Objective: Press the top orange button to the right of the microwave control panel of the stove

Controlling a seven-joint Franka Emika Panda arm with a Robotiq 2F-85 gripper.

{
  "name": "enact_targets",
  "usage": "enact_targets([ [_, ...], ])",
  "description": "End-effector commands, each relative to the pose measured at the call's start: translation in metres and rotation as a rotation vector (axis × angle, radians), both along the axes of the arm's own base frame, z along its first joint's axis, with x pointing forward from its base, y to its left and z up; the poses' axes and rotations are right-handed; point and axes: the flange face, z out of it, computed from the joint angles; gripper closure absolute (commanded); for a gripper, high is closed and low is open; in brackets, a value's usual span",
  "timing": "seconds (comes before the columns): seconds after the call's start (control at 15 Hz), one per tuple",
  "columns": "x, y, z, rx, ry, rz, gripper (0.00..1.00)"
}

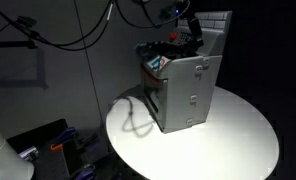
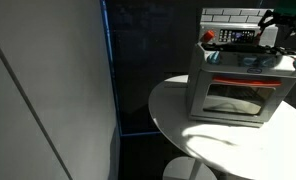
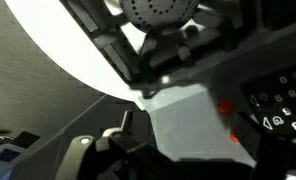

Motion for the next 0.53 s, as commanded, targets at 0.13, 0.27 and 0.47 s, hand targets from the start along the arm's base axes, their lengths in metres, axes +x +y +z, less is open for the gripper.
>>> enact_targets([
  [0.13, 0.0092, -0.0014, 0.0062, 0.003, -0.019, -0.021, 0.00],
  [0.27, 0.0098, -0.0016, 0.0058, 0.003, -0.019, -0.021, 0.00],
  [0.47, 0.0110, -0.0019, 0.0056, 0.002, -0.020, -0.020, 0.00],
])
